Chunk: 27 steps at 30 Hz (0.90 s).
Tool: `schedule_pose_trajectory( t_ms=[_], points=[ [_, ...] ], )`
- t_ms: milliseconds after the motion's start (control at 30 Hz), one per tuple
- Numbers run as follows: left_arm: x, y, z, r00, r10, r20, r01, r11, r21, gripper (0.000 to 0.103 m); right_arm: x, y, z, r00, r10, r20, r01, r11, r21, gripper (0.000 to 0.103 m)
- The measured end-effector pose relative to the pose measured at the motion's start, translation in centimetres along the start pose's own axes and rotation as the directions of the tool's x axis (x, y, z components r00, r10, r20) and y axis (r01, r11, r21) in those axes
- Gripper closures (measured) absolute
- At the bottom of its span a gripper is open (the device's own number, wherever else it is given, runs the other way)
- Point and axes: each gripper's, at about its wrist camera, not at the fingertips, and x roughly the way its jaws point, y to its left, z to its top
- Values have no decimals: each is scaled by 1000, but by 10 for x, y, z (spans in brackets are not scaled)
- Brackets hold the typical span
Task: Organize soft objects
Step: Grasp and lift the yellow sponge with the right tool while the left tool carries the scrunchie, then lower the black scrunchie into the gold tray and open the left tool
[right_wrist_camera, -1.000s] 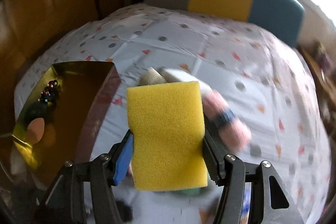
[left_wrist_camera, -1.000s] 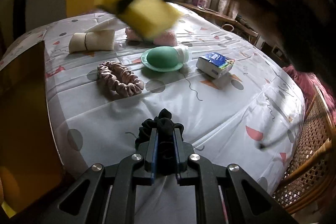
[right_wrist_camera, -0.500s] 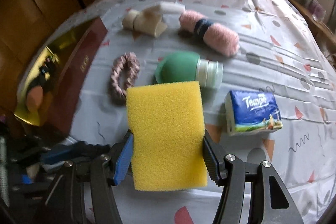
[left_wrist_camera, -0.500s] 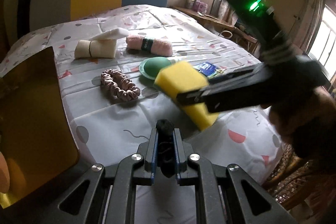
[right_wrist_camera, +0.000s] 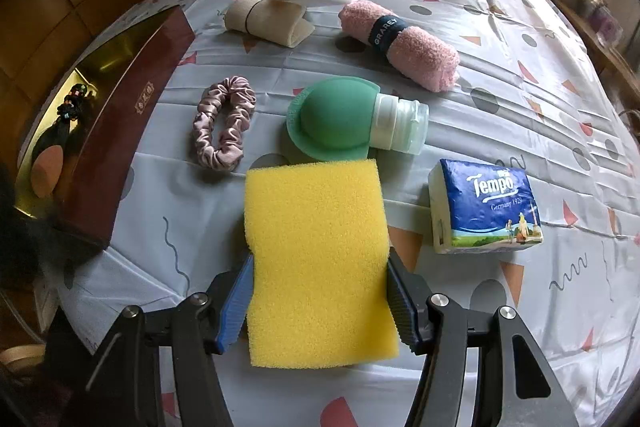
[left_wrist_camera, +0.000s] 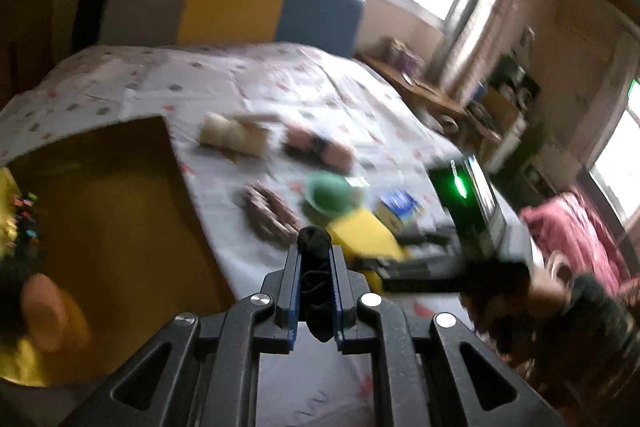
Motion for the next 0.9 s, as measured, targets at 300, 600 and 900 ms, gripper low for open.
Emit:
schedule_pose_trajectory(
  t_ms=[300,600,900],
  points=[
    [8,136,57,983,182,-14,-179,951,-253,92,2,2,0,1000,-6,-1,5,1000,-16,41],
    [48,220,78,945,308,-111,-328,884,-333,91,3,4,1,1000,-6,-1,6,1000,-22,41],
    [56,244,78,924,345,-163,-381,849,-366,61,4,3,1,1000,-5,-1,5,1000,-21,41]
  ],
)
